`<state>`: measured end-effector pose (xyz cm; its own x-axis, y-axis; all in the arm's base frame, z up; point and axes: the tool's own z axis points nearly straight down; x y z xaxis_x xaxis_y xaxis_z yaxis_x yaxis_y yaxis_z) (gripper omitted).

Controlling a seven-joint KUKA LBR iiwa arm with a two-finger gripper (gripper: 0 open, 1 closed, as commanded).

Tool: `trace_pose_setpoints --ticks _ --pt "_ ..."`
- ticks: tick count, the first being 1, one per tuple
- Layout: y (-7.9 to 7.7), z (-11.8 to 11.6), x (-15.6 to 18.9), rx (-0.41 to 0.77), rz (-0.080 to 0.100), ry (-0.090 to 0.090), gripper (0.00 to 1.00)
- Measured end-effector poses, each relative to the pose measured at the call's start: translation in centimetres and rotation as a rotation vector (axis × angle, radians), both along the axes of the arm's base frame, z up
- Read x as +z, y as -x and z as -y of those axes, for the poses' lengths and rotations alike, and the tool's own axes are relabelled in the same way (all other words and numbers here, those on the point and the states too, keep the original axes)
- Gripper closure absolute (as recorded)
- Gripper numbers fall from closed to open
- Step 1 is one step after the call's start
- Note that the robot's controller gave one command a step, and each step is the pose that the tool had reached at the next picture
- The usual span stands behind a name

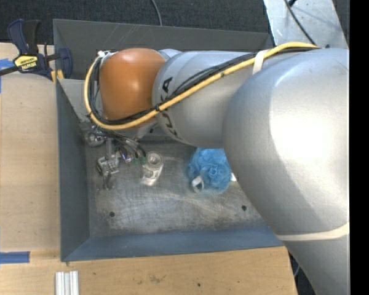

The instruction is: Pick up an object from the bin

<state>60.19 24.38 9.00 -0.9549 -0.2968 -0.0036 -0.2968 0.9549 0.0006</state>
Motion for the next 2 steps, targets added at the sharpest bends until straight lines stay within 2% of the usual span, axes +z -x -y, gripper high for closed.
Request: trace_pose_setpoints --ticks 1,2 --pt "-1.50 0.28 -1.43 0.254 0.001 -0.004 1.00" --pt "-1.50 0.28 -1.43 0.254 0.001 -0.004 1.00"
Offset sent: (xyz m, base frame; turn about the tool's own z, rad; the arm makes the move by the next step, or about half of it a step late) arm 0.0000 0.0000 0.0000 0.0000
